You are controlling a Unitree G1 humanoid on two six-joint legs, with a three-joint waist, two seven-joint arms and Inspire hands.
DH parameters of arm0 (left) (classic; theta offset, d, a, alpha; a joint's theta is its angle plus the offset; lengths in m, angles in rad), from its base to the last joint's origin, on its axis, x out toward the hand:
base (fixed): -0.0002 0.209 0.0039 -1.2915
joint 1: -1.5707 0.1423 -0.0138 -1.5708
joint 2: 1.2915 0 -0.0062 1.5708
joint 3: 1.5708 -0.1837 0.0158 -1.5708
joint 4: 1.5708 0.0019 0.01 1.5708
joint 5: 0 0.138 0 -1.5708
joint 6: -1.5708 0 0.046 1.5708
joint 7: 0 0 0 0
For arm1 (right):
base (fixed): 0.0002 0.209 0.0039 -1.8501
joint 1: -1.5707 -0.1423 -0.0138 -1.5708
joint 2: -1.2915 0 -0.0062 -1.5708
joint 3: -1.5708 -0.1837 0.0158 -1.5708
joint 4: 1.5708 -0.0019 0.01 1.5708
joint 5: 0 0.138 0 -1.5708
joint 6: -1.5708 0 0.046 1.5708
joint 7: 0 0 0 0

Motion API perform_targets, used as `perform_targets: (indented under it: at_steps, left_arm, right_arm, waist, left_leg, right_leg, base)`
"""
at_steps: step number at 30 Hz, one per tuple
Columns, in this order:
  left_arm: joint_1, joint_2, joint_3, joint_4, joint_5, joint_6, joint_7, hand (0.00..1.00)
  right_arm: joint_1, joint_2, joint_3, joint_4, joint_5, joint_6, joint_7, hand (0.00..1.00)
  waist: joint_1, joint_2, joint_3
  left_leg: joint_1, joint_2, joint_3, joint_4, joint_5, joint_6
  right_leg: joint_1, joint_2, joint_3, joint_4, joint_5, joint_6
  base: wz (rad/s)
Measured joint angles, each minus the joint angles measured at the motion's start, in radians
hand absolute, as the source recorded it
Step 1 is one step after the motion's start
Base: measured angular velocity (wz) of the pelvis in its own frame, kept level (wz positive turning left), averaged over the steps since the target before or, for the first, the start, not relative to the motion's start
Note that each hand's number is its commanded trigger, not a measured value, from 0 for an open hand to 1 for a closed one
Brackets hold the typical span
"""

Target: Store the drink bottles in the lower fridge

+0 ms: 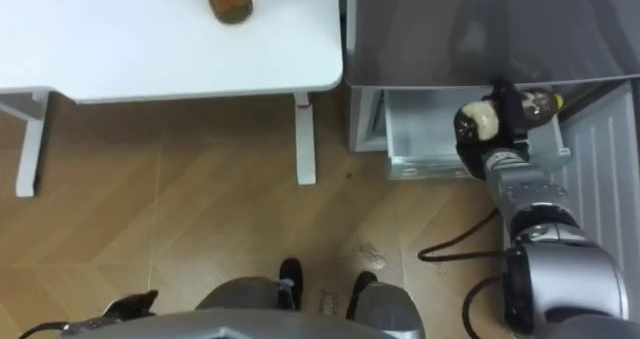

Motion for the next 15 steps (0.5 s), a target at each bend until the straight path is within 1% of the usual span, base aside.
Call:
perform_targets:
  at_steps: [3,4,5,6,8,10,13,15]
  left_arm:
    - [-0.014,0.000,-0.031,0.023,0.000,-0.001,0.000,0.00]
    - [-0.022,0.000,-0.041,0.035,0.000,-0.001,0.000,0.00]
    - [-0.025,0.001,-0.043,0.037,-0.001,-0.002,0.000,0.00]
    - [-0.028,0.001,-0.047,0.038,-0.006,-0.004,0.000,0.00]
    - [-0.036,0.001,-0.059,0.039,-0.009,-0.008,0.001,0.00]
    - [-0.061,0.002,-0.085,0.053,-0.019,-0.014,0.002,0.00]
    - [-0.072,0.004,-0.088,0.053,-0.019,-0.022,0.007,0.00]
    - [-0.072,0.004,-0.088,0.054,-0.019,-0.022,0.020,0.00]
  right_arm:
    - [-0.002,-0.010,0.000,0.003,0.000,0.000,0.000,1.00]
    - [-0.002,-0.014,0.000,0.006,0.000,0.000,0.003,0.89]
    - [-0.002,-0.016,0.001,0.009,0.000,0.000,0.006,0.34]
    - [-0.002,-0.020,0.001,0.013,-0.001,0.000,0.008,0.00]
    - [-0.014,-0.023,0.001,0.014,-0.015,-0.001,0.008,0.00]
    - [-0.026,-0.030,0.003,0.017,-0.026,-0.001,0.003,0.00]
    - [-0.042,-0.038,0.001,0.033,-0.029,-0.005,-0.032,0.00]
    - [-0.045,-0.047,0.000,0.035,-0.025,-0.018,-0.058,0.00]
  waist:
    - [0.012,0.000,0.0001]
    - [0.018,0.000,0.0002]
    - [0.021,0.000,0.0002]
    - [0.027,0.000,0.0001]
    - [0.026,-0.001,0.0001]
    - [0.026,-0.001,-0.0001]
    - [0.027,0.000,-0.0008]
    - [0.030,0.000,-0.0005]
  left_leg:
    - [-0.011,0.000,0.000,-0.001,0.008,-0.001]
    - [-0.012,0.001,0.001,-0.001,0.009,-0.001]
    - [-0.013,0.001,0.003,-0.001,0.010,-0.002]
    - [-0.017,0.003,0.004,-0.001,0.011,-0.003]
    - [-0.033,0.003,0.006,0.001,0.015,-0.003]
    - [-0.059,0.002,0.007,0.000,0.030,-0.002]
    - [-0.073,0.002,0.009,-0.014,0.043,-0.001]
    - [-0.075,0.002,0.013,-0.022,0.050,-0.001]
  right_leg:
    - [-0.012,0.001,-0.002,0.001,0.006,-0.001]
    - [-0.013,0.001,-0.005,0.001,0.007,-0.002]
    - [-0.013,0.002,-0.006,0.001,0.007,-0.003]
    - [-0.016,0.001,-0.011,0.001,0.008,-0.004]
    - [-0.038,-0.001,-0.012,0.013,0.009,-0.005]
    - [-0.070,-0.005,-0.011,0.028,0.011,-0.008]
    - [-0.097,-0.011,-0.010,0.043,0.011,-0.008]
    - [-0.110,-0.015,-0.007,0.054,0.009,-0.009]
  base:
    - [0.00]
    - [0.00]
    - [0.00]
    - [0.00]
    - [0.00]
    - [0.00]
    - [0.00]
    - [-0.03]
